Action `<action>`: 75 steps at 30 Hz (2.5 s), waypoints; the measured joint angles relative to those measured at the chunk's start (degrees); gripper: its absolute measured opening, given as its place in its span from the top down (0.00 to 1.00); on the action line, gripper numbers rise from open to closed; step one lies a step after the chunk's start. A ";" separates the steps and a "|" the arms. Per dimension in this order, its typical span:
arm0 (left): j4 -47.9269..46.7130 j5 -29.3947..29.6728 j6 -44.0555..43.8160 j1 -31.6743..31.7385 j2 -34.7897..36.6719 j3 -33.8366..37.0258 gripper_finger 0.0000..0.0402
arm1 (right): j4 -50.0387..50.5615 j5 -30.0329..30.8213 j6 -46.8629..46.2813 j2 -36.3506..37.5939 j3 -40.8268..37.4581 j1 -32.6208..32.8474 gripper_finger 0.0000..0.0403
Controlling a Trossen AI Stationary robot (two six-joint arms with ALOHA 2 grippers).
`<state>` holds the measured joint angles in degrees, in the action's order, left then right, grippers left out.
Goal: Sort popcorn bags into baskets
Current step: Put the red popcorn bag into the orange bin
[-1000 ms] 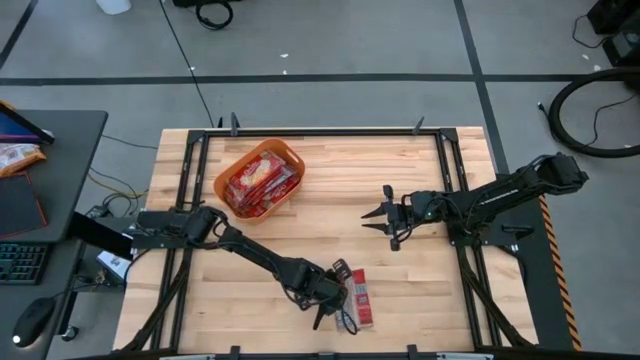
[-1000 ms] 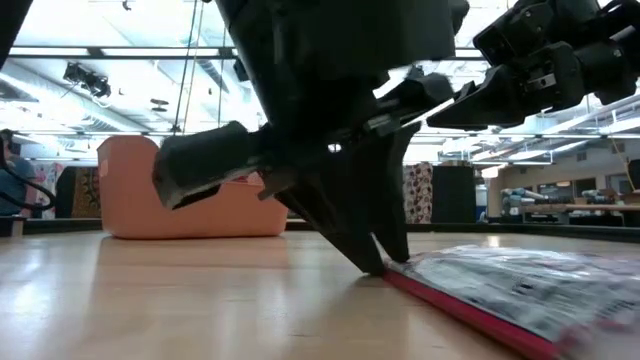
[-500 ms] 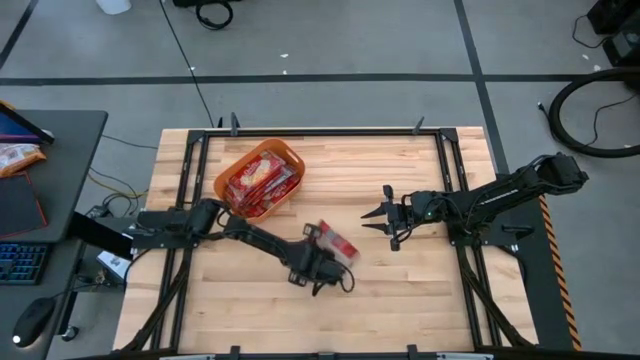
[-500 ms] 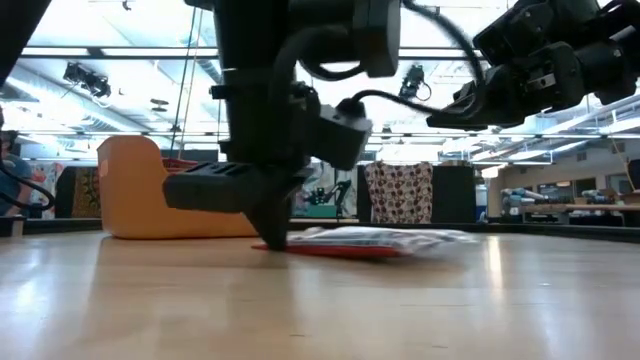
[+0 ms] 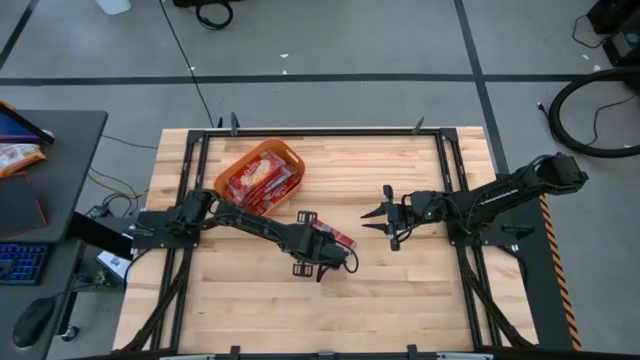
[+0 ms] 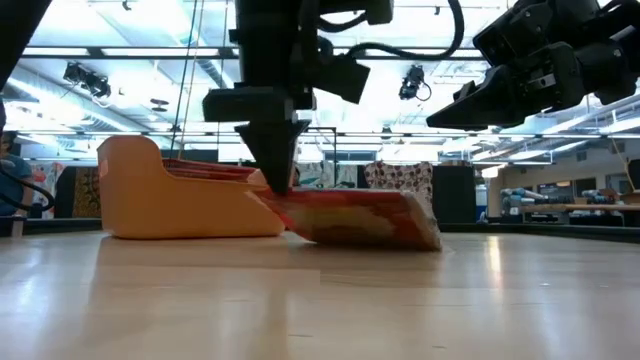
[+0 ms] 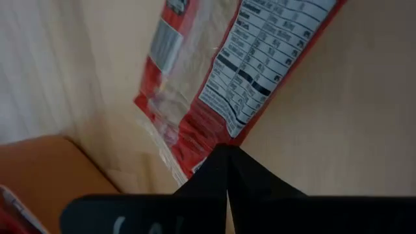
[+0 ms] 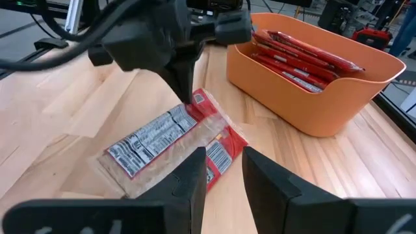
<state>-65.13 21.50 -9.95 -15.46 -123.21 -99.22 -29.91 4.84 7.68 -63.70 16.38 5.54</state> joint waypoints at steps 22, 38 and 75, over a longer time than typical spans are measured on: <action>-1.94 -1.52 -0.61 4.01 0.64 -0.11 1.00 | -7.42 9.25 -0.02 -17.79 3.60 14.34 0.71; -1.74 -3.75 -1.72 4.07 0.73 -0.17 1.00 | -7.84 31.16 5.19 -36.57 14.49 22.58 0.40; 6.26 5.68 1.32 -2.32 0.75 -0.24 0.46 | -18.74 30.62 5.30 -39.40 17.64 17.64 0.89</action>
<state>-58.87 27.18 -8.64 -17.79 -122.45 -99.46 -48.66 35.46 12.98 -103.11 34.02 23.18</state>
